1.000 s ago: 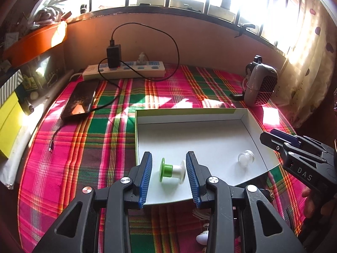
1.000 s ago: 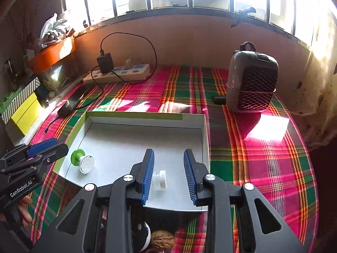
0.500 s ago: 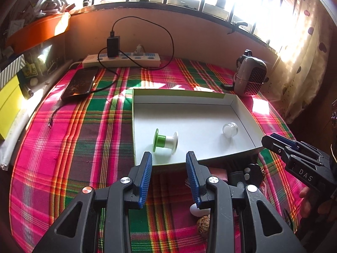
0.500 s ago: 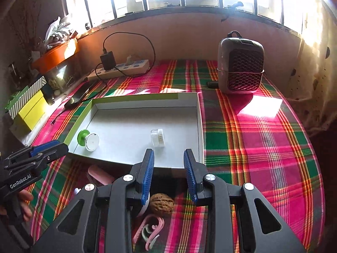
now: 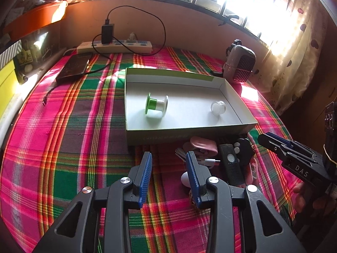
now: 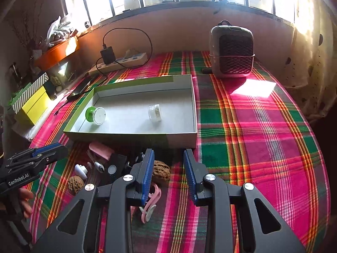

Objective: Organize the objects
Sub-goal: 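Withdraw both tools from the box toward the remaining items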

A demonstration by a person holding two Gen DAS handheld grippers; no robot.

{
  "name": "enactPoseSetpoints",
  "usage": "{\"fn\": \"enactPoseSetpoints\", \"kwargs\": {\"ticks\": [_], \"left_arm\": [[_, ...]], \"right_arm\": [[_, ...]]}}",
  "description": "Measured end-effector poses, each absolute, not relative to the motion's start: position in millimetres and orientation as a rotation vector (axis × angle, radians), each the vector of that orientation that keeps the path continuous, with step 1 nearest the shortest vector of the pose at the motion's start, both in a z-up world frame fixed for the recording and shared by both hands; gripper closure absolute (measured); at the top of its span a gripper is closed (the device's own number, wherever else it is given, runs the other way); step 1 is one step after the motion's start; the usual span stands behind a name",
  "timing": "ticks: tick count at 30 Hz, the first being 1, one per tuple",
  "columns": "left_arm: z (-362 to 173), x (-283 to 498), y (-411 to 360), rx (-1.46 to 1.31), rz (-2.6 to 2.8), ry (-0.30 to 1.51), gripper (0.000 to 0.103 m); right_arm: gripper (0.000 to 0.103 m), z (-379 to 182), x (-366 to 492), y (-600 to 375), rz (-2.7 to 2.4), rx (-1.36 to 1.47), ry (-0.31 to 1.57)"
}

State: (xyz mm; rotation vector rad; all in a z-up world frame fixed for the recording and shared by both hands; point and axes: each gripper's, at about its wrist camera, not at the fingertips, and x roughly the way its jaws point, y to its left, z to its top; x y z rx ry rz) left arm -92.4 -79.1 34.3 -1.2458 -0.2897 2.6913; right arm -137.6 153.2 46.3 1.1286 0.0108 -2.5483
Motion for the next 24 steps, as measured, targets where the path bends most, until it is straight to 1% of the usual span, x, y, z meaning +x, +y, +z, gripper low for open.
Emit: {"fn": "enactPoseSetpoints", "kwargs": {"ticks": [2,5,10,16,24], "left_arm": [[33,-88,-78,-1.243,2.668,-0.298,0.071],[30,-82,-76,-1.251,2.647,-0.302,0.068],[27,-73,-70,-1.263,2.602,-0.317,0.067],[24,-67,-54,-1.28,2.559,-0.265,0.067],[14,-66,-44,-1.328,2.56,-0.203,0.067]], "right_arm": [[0.072,43,-134,155,-2.547,1.136,0.007],[0.072,40,-129,156,-2.532,1.149,-0.003],[0.072,36,-119,156,-2.517,1.15,0.001],[0.072,31,-110,157,-2.491,1.156,-0.022],[0.072,26,-106,145,-2.463,1.174,0.006]]}}
